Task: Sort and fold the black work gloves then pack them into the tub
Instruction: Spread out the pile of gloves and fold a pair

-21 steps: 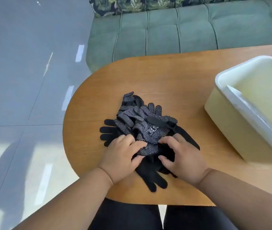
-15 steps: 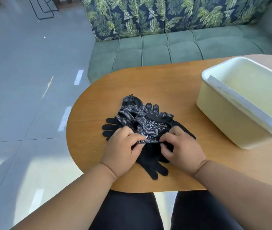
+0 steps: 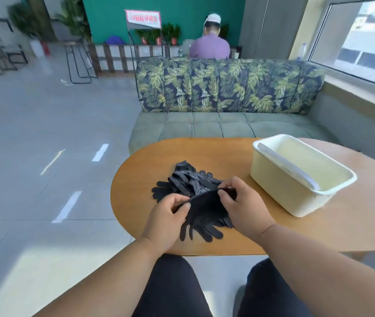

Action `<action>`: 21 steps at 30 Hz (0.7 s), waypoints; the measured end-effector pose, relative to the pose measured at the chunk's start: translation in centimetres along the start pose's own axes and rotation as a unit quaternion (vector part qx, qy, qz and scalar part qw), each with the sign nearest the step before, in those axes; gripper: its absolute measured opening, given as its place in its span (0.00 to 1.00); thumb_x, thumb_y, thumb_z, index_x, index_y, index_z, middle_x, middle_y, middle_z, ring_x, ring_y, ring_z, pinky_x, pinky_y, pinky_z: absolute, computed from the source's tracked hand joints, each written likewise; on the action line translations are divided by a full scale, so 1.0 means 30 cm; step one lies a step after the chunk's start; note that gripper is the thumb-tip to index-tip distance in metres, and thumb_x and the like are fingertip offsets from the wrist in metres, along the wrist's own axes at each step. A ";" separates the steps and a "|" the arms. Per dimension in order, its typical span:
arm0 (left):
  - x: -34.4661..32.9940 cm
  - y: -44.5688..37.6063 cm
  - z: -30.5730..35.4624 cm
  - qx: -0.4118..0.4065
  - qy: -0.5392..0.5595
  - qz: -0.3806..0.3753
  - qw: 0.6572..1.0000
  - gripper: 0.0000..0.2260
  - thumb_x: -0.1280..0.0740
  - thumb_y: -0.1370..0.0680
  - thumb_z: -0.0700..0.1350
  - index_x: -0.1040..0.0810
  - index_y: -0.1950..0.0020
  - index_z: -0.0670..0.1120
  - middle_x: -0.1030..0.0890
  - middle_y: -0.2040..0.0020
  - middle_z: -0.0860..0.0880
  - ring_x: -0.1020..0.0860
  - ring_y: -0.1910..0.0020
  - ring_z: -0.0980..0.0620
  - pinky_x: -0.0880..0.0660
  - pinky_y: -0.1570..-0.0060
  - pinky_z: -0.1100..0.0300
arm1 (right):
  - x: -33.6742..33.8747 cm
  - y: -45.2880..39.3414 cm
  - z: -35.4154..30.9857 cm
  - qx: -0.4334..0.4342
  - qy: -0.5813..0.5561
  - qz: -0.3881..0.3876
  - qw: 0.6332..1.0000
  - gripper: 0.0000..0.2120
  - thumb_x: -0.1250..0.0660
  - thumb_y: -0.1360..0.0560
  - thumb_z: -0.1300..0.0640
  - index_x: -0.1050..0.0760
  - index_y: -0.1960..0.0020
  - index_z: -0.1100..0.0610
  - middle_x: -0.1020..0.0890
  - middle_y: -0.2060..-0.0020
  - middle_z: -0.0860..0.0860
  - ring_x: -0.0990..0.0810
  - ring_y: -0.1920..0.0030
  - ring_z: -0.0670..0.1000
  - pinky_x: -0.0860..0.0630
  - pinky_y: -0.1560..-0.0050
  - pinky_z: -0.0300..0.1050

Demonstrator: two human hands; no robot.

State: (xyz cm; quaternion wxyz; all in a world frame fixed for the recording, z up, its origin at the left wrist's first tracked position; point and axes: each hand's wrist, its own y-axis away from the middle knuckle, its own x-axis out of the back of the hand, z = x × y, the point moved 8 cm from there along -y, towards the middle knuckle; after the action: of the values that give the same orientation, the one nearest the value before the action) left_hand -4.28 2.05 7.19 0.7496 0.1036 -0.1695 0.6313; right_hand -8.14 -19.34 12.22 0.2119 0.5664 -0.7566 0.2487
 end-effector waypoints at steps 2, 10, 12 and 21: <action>0.017 -0.001 -0.003 0.018 0.045 0.006 0.999 0.05 0.32 0.17 0.46 0.18 0.44 0.55 0.14 0.50 0.58 0.18 0.50 0.65 0.24 0.52 0.69 | -0.011 -0.009 0.009 -0.044 -0.083 0.002 0.996 0.02 0.33 0.18 0.51 0.22 0.48 0.46 0.17 0.55 0.44 0.19 0.56 0.48 0.21 0.63 0.40; -0.088 -0.055 -0.212 0.133 0.004 -0.082 0.988 0.12 0.30 0.19 0.47 0.23 0.37 0.58 0.13 0.52 0.56 0.17 0.48 0.58 0.27 0.49 0.61 | -0.035 -0.028 0.303 -0.245 -0.190 0.005 0.951 0.05 0.30 0.19 0.54 0.21 0.44 0.50 0.15 0.56 0.55 0.17 0.63 0.58 0.16 0.64 0.54; -0.118 -0.062 -0.251 0.137 -0.030 -0.091 0.986 0.15 0.30 0.19 0.48 0.25 0.33 0.56 0.13 0.53 0.58 0.18 0.48 0.61 0.28 0.49 0.64 | -0.043 -0.009 0.390 -0.284 -0.190 -0.002 0.940 0.09 0.29 0.21 0.57 0.22 0.42 0.49 0.15 0.53 0.55 0.14 0.54 0.59 0.14 0.55 0.60; -0.181 -0.127 -0.248 0.084 -0.183 -0.063 0.977 0.17 0.30 0.21 0.55 0.25 0.33 0.59 0.22 0.50 0.58 0.21 0.52 0.60 0.22 0.46 0.57 | -0.031 -0.005 0.533 -0.302 -0.228 0.003 0.926 0.15 0.33 0.20 0.64 0.24 0.38 0.50 0.15 0.55 0.55 0.15 0.58 0.55 0.16 0.59 0.48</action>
State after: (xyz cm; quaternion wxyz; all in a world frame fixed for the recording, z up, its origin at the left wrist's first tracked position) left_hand -0.40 -0.84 -1.51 0.7327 0.2905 -0.2436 0.5652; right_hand -8.37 -28.54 -0.88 0.1941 0.5142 -0.8257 -0.1269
